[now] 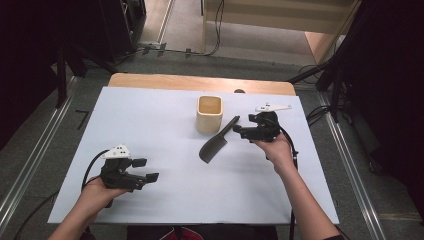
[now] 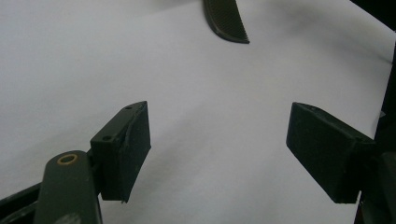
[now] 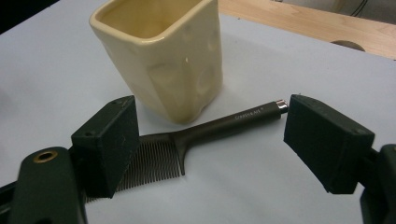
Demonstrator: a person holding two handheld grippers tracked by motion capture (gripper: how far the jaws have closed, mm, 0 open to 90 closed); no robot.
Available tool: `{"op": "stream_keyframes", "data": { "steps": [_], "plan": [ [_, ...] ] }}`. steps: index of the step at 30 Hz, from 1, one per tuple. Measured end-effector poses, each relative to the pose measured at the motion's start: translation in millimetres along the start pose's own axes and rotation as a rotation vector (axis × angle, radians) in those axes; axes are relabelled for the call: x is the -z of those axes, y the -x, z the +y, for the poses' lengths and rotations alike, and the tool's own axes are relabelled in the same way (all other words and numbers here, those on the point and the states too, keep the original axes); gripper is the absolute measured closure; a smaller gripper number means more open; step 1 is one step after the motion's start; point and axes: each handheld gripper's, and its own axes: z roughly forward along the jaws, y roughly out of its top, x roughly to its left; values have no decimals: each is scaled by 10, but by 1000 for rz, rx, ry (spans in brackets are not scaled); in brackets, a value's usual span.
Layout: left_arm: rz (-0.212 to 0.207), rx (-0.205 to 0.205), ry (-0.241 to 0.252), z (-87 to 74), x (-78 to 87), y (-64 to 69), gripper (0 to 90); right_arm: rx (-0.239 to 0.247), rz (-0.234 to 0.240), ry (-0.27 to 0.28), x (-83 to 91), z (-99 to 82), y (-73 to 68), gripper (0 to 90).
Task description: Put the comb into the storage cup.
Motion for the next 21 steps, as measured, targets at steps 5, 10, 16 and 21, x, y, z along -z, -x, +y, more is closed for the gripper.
{"op": "stream_keyframes", "data": {
  "steps": [5, 10, 16, 21],
  "plan": [
    [0, -2, 2, -1, -2, 0, 227, -15, 10, 3, -62, 25, 41, 164],
    [1, 3, 3, -7, 0, -8, 227, -18, 14, 0, -123, 89, 91, 166],
    [2, 4, 1, -9, -2, -12, 227, -30, 12, 10, -161, 217, 162, 171],
    [2, 5, 0, -9, -3, -12, 227, -48, 6, 6, -245, 279, 209, 180]
  ]
}}
